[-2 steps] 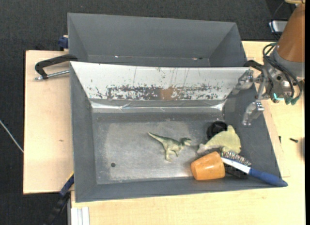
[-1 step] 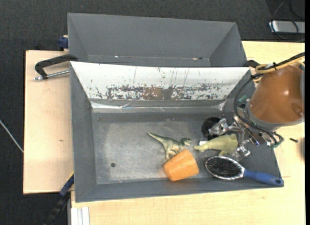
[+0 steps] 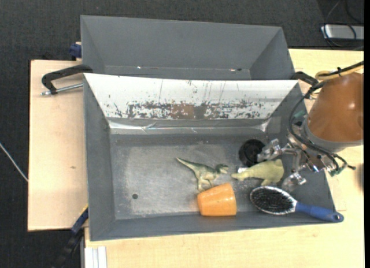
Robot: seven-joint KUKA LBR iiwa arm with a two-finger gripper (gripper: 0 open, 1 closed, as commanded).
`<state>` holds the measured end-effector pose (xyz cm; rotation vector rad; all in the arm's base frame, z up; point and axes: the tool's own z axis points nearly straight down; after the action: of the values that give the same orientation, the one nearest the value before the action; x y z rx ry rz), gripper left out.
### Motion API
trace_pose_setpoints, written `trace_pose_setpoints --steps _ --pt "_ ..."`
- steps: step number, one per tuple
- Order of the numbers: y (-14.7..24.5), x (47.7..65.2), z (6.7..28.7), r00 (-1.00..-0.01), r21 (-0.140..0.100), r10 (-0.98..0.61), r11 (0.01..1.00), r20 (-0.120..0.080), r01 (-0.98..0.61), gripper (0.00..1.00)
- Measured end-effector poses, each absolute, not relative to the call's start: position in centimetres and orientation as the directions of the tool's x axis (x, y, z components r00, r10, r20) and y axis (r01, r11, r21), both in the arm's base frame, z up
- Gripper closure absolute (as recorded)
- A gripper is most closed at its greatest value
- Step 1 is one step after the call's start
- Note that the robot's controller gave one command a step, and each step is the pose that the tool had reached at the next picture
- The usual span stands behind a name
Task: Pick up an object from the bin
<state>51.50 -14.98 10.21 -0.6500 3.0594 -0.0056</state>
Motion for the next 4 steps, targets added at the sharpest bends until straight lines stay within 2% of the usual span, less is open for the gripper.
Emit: trace_pose_setpoints --steps 1,2,3,4 --pt "-15.3 51.9 12.1 -0.938 -0.005 -0.346 0.938 -0.010 -0.346 0.00" --pt "-14.8 51.4 8.5 -0.929 -0.008 -0.370 0.929 -0.011 -0.370 0.00" --pt "-14.4 51.2 7.9 -0.920 -0.013 -0.391 0.920 -0.011 -0.391 0.00" --pt "-13.9 52.0 8.2 -0.918 -0.022 -0.395 0.919 -0.040 -0.394 1.00"
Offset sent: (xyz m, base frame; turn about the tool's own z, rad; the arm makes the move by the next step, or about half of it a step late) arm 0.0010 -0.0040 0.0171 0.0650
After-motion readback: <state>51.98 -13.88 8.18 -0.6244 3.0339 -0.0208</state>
